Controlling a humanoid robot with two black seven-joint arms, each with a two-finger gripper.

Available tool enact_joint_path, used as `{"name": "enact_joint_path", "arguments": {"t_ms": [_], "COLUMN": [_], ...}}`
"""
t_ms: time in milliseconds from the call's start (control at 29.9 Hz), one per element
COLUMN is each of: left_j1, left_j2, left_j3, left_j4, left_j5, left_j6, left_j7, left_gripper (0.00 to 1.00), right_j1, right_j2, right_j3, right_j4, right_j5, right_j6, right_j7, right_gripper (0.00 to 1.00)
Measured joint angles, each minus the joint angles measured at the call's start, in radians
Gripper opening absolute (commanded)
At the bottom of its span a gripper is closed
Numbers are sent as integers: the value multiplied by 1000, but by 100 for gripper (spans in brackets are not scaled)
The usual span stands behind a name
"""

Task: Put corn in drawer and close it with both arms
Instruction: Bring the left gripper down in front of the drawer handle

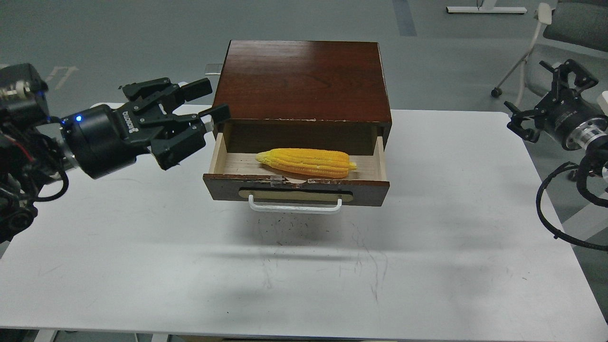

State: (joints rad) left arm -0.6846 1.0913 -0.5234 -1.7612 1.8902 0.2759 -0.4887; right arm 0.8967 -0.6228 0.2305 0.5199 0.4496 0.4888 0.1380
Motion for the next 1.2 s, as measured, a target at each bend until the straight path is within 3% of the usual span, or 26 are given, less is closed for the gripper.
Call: {"name": "enact_joint_path", "arguments": {"t_ms": [167, 636, 1205], "left_j1": [5, 21, 108], "left_j2": [-22, -78, -230], "left_j3": [48, 214, 226], "left_j4": [-1, 0, 165], "left_j5": [258, 292, 292], "left_j6": [82, 87, 87], "left_j7": [0, 0, 0], "left_gripper": [0, 0, 0], "right_j1": [-2, -6, -7], "right_j2": [6, 32, 36], "right_j3": [0, -7, -7], "right_j4": [-3, -11, -11], "right_j5": [-1, -32, -34], "right_j6": [0, 0, 0], "right_j7": [0, 1, 1], "right_gripper": [100, 100, 100]}}
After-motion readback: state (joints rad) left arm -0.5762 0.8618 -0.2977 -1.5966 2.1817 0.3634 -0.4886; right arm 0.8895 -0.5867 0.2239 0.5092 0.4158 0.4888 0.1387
